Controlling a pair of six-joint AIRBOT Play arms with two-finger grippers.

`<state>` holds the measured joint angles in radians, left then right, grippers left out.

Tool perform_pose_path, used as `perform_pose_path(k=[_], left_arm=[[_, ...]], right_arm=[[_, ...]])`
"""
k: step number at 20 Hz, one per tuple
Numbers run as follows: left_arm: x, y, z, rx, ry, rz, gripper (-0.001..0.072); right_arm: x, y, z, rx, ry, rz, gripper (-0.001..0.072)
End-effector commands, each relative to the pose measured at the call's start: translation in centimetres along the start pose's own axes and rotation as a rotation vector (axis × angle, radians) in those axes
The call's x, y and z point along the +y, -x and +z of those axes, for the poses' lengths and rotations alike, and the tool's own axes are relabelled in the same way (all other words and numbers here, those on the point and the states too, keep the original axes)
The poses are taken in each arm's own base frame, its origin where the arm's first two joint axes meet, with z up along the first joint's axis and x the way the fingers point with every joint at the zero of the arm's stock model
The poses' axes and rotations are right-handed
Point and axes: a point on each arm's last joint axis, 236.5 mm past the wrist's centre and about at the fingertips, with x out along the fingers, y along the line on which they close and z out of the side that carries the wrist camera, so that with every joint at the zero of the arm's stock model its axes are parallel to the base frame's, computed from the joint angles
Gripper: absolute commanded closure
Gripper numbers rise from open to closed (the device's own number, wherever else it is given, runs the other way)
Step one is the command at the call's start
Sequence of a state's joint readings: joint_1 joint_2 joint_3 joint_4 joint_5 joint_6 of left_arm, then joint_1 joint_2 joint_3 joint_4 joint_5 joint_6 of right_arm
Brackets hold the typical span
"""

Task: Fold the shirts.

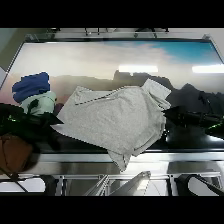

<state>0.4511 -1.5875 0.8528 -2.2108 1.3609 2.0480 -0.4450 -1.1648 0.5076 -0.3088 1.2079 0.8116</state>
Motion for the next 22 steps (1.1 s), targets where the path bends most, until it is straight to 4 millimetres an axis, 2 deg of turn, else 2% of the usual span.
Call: perform_pose_path(k=[1,2,3,4,5,7,9,11,14,17,20,22], left_arm=[[0.1,-1.4,3.3,-0.110,-0.070,0.083,0.0013],[-0.1,-1.3,3.4,-0.109,-0.077,0.085,0.0014],[-0.3,-1.0,3.7,-0.114,-0.084,0.084,0.0140],[-0.5,-0.5,4.0,-0.118,-0.092,0.081,0.0456],[-0.8,0.1,4.3,-0.124,-0.098,0.075,0.0699],[-1.2,0.9,4.7,-0.128,-0.112,0.070,0.0684],[-1.5,1.1,4.7,-0.123,-0.120,0.066,0.0681],[-2.0,1.4,4.7,-0.115,-0.129,0.059,0.0681],[-3.1,2.1,4.0,-0.073,-0.146,0.033,0.0682],[-3.3,2.0,3.4,-0.049,-0.143,0.024,0.0682],[-3.3,2.0,3.4,-0.048,-0.143,0.024,0.0682],[-3.3,2.0,3.4,-0.049,-0.143,0.024,0.0682]], right_arm=[[0.3,0.0,0.2,-0.011,0.007,0.012,0.0353],[0.3,0.0,0.3,-0.012,0.005,0.012,0.0353],[0.3,0.1,0.2,-0.009,0.004,0.014,0.0353],[0.2,0.1,0.1,-0.003,-0.020,0.010,0.0353],[0.1,0.1,-0.3,0.013,-0.047,0.005,0.0353],[-1.0,0.1,-2.1,0.081,-0.116,-0.044,0.0353],[-3.4,0.4,-4.3,0.124,-0.185,-0.142,0.0353],[-5.3,0.5,-5.6,0.114,-0.238,-0.216,0.0353],[-6.1,0.4,-7.7,0.115,-0.301,-0.234,0.0352],[-8.1,0.5,-10.8,0.167,-0.362,-0.296,0.0352],[-10.0,0.3,-12.1,0.148,-0.380,-0.343,0.0352],[-10.2,-0.5,-12.7,0.157,-0.352,-0.364,0.0352]])
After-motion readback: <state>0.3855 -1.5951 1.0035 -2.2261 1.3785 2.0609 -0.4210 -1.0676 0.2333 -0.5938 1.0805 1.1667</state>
